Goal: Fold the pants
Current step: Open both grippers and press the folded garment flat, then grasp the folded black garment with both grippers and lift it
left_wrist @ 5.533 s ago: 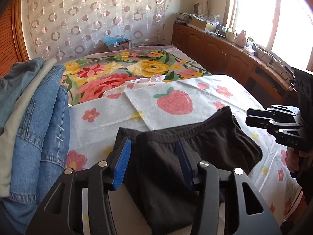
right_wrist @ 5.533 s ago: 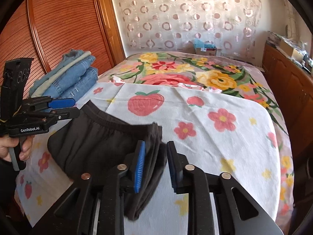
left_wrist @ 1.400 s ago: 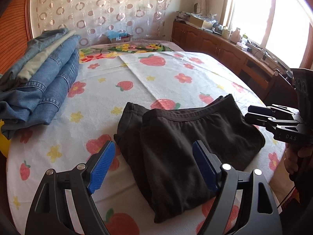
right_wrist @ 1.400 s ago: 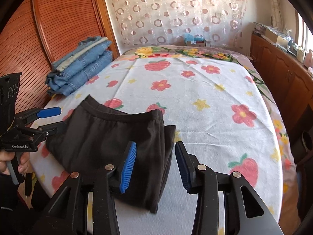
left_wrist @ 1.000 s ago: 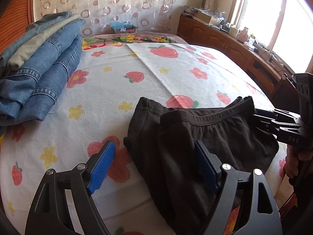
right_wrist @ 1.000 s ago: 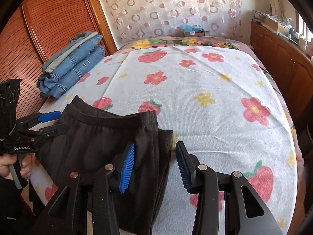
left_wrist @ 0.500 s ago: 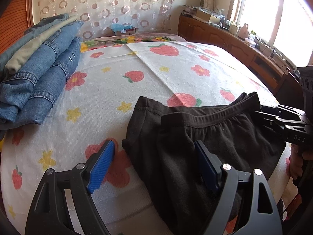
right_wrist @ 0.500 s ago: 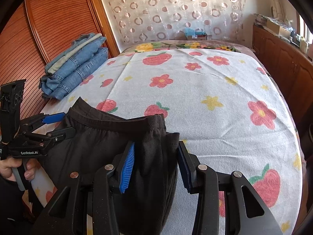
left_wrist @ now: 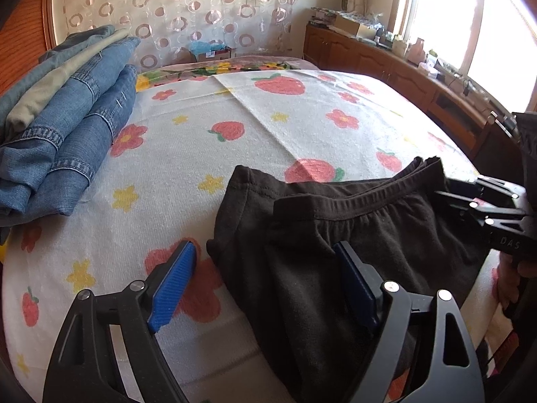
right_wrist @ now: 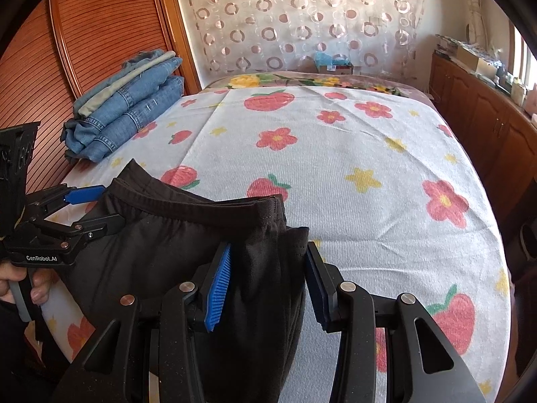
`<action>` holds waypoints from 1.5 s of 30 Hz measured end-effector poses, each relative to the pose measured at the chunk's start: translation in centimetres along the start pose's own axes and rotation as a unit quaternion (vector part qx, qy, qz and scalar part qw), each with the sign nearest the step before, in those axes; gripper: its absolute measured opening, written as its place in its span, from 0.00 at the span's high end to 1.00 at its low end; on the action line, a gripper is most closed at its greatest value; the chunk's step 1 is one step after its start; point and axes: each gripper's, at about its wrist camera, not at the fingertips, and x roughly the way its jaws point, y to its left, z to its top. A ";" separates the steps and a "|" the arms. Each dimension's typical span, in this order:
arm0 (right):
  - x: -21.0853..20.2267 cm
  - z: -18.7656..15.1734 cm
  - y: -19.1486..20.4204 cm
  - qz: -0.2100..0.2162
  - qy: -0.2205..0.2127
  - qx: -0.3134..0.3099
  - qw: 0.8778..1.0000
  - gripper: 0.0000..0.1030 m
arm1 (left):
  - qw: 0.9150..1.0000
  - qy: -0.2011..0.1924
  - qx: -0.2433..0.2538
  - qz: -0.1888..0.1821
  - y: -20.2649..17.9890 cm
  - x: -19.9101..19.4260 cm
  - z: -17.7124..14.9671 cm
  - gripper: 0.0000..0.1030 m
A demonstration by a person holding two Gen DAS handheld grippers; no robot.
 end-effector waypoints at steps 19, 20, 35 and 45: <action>-4.8 2.3 0.4 0.037 -0.077 -0.002 0.996 0.90 | 0.994 -0.097 0.008 -0.045 -1.6 -6.7 2.4 0.83; -5.3 2.6 0.5 0.038 -0.085 -0.006 0.996 0.90 | 0.994 -0.104 0.007 -0.044 -1.5 -7.2 2.6 0.83; -6.6 7.1 3.3 0.046 -0.146 -0.080 0.985 0.90 | 0.986 -0.169 0.008 -0.010 1.5 -11.2 6.2 0.84; -1.7 9.6 2.3 0.075 -0.148 -0.091 0.982 0.90 | 0.983 -0.179 -0.006 0.026 4.4 -11.2 7.6 0.84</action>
